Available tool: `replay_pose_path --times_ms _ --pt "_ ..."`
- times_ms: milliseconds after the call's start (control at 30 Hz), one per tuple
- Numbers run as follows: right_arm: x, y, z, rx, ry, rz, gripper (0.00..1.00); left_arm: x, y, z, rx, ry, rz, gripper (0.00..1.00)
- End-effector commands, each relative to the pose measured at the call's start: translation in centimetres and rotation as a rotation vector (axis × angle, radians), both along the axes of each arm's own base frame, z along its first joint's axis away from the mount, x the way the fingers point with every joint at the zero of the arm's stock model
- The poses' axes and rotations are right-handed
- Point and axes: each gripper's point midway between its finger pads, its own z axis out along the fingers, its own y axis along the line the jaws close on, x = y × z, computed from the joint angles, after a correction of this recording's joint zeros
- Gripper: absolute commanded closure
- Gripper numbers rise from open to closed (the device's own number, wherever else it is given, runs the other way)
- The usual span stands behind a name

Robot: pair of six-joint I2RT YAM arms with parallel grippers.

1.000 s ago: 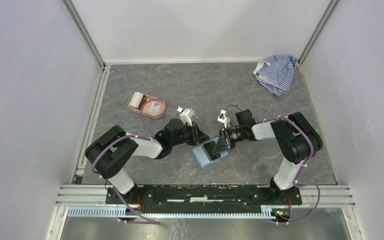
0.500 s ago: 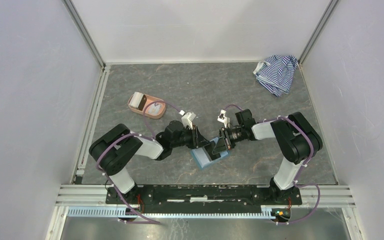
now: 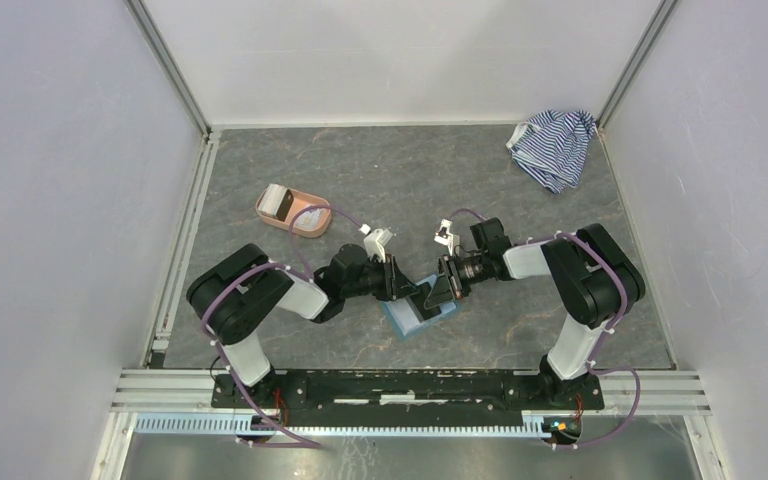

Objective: Put the credit cards into the card holder
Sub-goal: Insert the credit card into the card holder.

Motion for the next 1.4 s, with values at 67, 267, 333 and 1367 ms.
replay_pose_path --times_ms 67,267,333,1367 --pt "1.4 -0.1 -0.5 -0.042 -0.088 -0.005 0.68 -0.6 0.3 -0.5 -0.001 0.022 0.002 0.71" --pt "1.6 -0.2 -0.3 -0.044 -0.106 -0.005 0.69 -0.5 0.1 -0.5 -0.006 0.022 -0.006 0.71" --pt "1.6 -0.2 -0.3 -0.045 -0.108 -0.005 0.69 -0.4 0.0 -0.5 -0.006 0.022 -0.007 0.71" --pt "0.7 0.5 -0.3 -0.022 -0.064 0.033 0.77 -0.6 0.5 0.2 0.007 0.006 -0.003 0.71"
